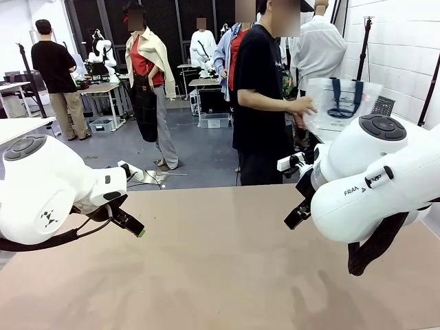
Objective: Transfer purchased items from the store into the shopping bag.
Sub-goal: Open the Reusable shopping bag in the center of the table.
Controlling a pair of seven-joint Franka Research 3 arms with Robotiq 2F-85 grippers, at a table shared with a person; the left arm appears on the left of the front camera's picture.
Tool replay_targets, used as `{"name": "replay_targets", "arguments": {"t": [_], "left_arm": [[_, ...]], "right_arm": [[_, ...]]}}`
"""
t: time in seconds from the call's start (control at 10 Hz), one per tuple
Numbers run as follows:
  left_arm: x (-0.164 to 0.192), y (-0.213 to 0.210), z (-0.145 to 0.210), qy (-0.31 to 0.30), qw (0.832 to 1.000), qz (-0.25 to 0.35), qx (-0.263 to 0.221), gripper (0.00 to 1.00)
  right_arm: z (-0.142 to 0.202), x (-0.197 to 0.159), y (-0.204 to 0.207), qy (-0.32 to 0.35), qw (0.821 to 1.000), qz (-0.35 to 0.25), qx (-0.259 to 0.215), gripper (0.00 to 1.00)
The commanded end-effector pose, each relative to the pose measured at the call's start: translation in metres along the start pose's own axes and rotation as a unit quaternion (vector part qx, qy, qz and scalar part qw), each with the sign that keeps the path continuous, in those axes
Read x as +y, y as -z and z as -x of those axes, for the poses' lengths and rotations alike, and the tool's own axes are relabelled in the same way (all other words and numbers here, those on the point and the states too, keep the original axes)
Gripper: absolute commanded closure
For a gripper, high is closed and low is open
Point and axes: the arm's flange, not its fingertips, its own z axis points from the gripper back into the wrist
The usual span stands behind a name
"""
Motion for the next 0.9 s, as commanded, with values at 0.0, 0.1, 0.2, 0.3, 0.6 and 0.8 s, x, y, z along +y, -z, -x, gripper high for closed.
{"name": "replay_targets", "arguments": {"t": [0.0,0.1,0.2,0.3,0.6,0.8], "left_arm": [[0.0010,0.0000,0.0003,-0.001,1.000,0.000,0.000,0.00],[0.0010,0.0000,0.0003,-0.001,1.000,0.000,0.000,0.00],[0.0010,0.0000,0.0003,-0.001,1.000,0.000,0.000,0.00],[0.0010,0.0000,0.0003,-0.001,1.000,0.000,0.000,0.00],[0.0010,0.0000,0.0003,-0.001,1.000,0.000,0.000,0.00],[0.0010,0.0000,0.0003,-0.001,1.000,0.000,0.000,0.00]], "right_arm": [[0.0000,-0.0001,0.0000,0.000,1.000,0.000,0.000,0.00],[0.0000,-0.0001,0.0000,0.000,1.000,0.000,0.000,0.00],[0.0000,-0.0001,0.0000,0.000,1.000,0.000,0.000,0.00],[0.0000,-0.0001,0.0000,0.000,1.000,0.000,0.000,0.00],[0.0000,-0.0001,0.0000,0.000,1.000,0.000,0.000,0.00],[0.0000,-0.0001,0.0000,0.000,1.000,0.000,0.000,0.00]]}}
